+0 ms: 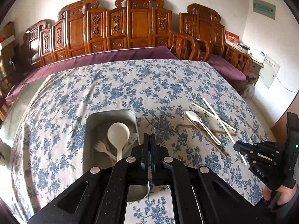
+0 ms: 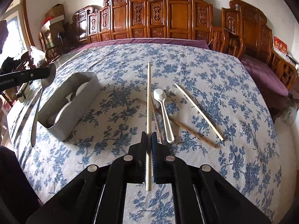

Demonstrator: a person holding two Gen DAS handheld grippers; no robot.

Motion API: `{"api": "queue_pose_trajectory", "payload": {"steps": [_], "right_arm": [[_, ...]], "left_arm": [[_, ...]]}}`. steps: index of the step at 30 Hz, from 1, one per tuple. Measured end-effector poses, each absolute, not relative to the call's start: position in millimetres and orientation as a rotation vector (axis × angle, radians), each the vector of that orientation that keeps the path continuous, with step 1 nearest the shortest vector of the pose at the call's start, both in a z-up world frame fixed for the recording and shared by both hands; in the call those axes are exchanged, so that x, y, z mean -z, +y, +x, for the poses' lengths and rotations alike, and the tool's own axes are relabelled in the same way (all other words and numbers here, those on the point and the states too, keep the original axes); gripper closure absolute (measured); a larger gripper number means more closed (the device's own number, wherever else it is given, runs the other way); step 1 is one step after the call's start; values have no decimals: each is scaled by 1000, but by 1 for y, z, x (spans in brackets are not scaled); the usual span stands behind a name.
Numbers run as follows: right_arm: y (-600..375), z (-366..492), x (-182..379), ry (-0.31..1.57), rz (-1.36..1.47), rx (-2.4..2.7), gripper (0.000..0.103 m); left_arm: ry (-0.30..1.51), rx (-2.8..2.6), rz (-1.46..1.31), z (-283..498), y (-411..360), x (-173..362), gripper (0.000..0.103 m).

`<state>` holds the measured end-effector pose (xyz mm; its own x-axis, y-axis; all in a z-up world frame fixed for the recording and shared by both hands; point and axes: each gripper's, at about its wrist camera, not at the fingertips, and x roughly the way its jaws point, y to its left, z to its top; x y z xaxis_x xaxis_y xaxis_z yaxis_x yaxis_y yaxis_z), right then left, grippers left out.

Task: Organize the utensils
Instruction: 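Carry the metal spoon into the tray and open the left gripper while the right holds the chopstick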

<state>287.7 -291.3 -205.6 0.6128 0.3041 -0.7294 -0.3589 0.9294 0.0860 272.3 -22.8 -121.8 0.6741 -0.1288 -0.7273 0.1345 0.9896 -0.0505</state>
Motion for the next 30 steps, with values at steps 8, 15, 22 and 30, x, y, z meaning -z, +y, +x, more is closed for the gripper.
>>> {"api": "queue_pose_trajectory", "payload": {"steps": [8, 15, 22, 30], "right_arm": [[-266, 268, 160, 767, -77, -427, 97], [-233, 261, 142, 769, -94, -473, 97], [-203, 271, 138, 814, -117, -520, 97], [-175, 290, 135, 845, -140, -562, 97]], "left_arm": [[806, 128, -14, 259, 3, 110, 102], [838, 93, -23, 267, 31, 113, 102], [869, 63, -9, 294, 50, 122, 102], [904, 54, 58, 326, 55, 143, 102]]}}
